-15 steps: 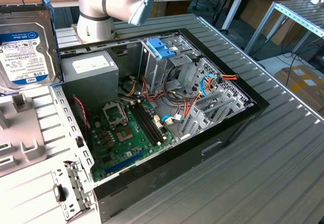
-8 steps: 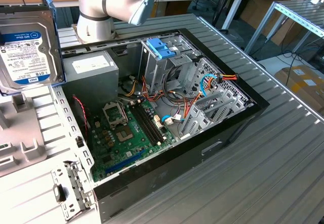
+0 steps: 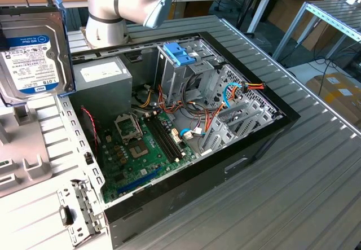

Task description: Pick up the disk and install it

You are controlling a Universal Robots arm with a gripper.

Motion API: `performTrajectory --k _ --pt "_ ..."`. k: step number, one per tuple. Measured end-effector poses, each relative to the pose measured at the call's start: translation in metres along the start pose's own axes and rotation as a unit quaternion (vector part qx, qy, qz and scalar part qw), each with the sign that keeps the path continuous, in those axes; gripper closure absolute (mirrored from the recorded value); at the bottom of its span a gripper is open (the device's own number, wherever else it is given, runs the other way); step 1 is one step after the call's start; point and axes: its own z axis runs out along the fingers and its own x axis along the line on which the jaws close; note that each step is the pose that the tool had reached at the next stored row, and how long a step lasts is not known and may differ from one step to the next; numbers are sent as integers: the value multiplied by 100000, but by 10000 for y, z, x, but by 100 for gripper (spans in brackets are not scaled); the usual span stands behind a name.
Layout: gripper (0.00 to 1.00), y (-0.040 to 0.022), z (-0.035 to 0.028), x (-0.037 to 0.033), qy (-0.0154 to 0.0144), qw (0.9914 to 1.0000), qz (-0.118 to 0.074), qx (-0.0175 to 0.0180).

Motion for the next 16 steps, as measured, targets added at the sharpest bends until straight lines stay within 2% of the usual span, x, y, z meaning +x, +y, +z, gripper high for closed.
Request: performTrajectory --k 16 --pt "63 -136 14 -1 0 100000 0 2"
